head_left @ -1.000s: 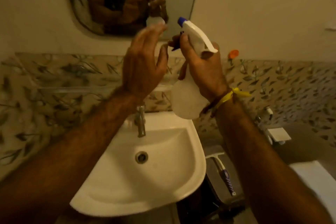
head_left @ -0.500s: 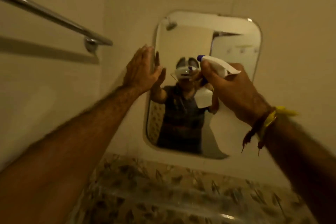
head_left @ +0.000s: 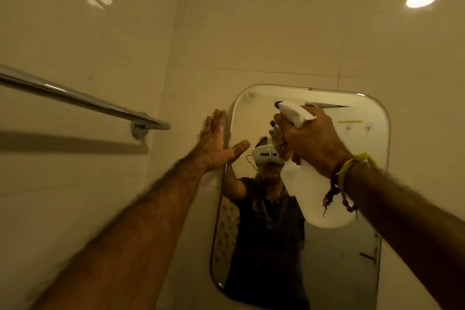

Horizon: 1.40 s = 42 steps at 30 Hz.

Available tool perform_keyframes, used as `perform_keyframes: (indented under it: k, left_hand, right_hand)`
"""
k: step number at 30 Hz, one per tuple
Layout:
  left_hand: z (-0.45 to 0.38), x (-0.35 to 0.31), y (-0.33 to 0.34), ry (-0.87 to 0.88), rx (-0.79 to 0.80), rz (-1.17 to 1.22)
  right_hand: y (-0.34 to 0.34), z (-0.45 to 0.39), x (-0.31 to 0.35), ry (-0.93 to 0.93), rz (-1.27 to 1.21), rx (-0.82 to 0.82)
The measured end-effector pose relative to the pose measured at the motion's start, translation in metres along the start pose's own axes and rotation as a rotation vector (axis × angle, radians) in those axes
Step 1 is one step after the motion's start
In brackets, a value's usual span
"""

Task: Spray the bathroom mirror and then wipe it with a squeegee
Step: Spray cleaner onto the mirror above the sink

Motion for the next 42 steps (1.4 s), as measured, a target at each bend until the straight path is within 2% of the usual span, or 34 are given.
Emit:
perform_keyframes:
  k: [4,12,17,24,30,35,38,42]
  left_hand:
    - [0.002,-0.002,0.002,-0.001,-0.005,-0.041]
    - [0.005,-0.014,0.0,-0.059,0.034,-0.094]
    - [0.012,-0.021,0.001,-0.134,0.092,-0.123]
    - [0.043,-0.008,0.021,-0.163,0.195,-0.209]
    - [0.07,0.017,0.02,-0.163,0.272,-0.198]
    - [0.073,0.019,0.02,-0.153,0.257,-0.167]
    - [0.072,0.02,0.025,-0.158,0.229,-0.206]
    - [0.07,0.012,0.029,-0.246,0.26,-0.354]
  right_hand:
    - [0.012,0.003,0.002,0.056,-0.017,0.053]
    - [-0.046,-0.005,-0.01,0.153,-0.103,-0.159]
    - [-0.051,0.021,-0.02,0.116,0.005,-0.111]
    - [-0.014,0.05,-0.009,0.154,0.063,0.146]
    - [0.009,0.06,-0.012,0.212,-0.003,0.098]
    - [0.032,0.076,-0.019,0.163,0.108,0.135]
    - [0.037,0.083,-0.032,0.227,0.043,0.153]
    - [0.016,0.075,-0.039,0.234,-0.017,0.017]
Point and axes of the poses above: each hand's wrist, its own z-axis away from the middle knuckle, its own y-axis out of the palm, x = y × z, the point moved 3 cm from there along -z, towards the middle knuckle, and after that the axes turned 1 degree about -y, right-handed, at the moved point
